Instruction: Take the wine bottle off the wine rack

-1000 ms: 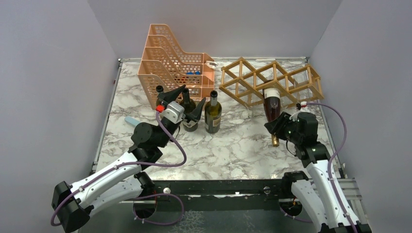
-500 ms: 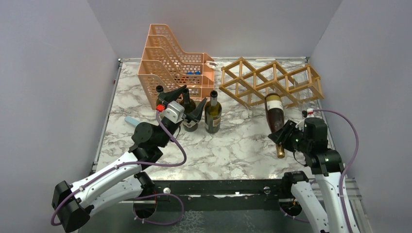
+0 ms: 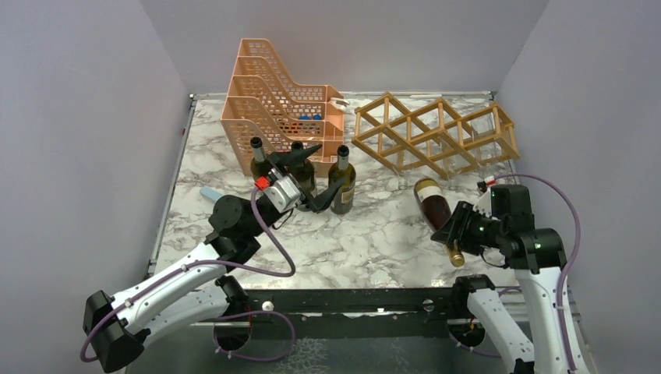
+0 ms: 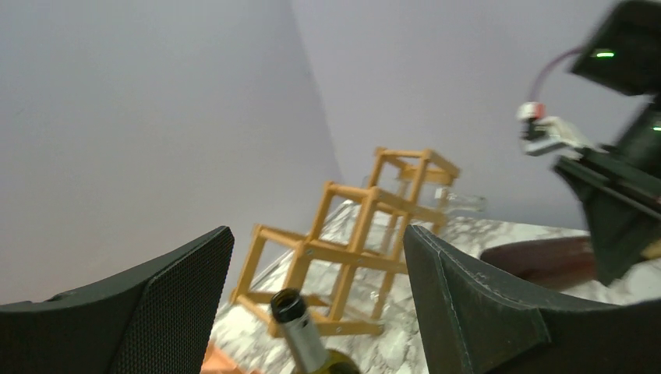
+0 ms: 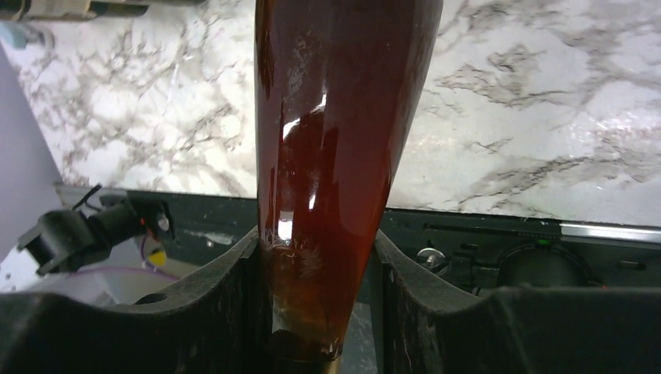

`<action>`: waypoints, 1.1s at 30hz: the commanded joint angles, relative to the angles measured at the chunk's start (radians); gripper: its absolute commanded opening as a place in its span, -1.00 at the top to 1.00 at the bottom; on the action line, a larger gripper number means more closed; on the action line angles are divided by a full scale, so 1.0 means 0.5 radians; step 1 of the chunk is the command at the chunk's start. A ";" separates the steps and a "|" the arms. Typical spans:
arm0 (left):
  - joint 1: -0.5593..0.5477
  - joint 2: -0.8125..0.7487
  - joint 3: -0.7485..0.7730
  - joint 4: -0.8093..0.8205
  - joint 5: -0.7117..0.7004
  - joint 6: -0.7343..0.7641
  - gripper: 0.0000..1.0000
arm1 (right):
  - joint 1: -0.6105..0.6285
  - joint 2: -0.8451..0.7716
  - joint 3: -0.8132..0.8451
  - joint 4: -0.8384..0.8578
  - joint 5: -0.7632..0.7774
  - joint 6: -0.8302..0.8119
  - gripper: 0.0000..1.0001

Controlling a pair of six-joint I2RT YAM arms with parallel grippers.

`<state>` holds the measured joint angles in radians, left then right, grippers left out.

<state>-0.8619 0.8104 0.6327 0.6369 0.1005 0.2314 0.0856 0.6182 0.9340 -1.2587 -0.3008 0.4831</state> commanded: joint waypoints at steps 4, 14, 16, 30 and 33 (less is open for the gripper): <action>-0.172 0.103 0.160 -0.048 0.993 0.009 -0.74 | 0.004 0.164 0.327 0.227 -0.562 -0.412 0.98; -0.925 0.673 0.565 -0.996 0.326 0.817 -0.79 | 0.095 0.108 0.231 0.118 -0.689 -0.442 0.98; -0.939 0.768 0.581 -0.962 0.312 0.856 -0.81 | 0.111 0.102 0.219 0.105 -0.701 -0.443 0.98; -0.955 1.497 0.776 -0.639 0.292 1.035 -0.87 | 0.131 0.001 0.057 0.167 -0.878 -0.428 0.98; -0.954 1.612 0.823 -0.585 0.287 1.031 -0.86 | 0.133 -0.022 0.032 0.169 -0.914 -0.425 0.98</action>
<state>-1.3331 1.5692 0.9897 0.2543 0.2523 0.7361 0.1452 0.6571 0.9192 -1.3842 -0.5694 0.3119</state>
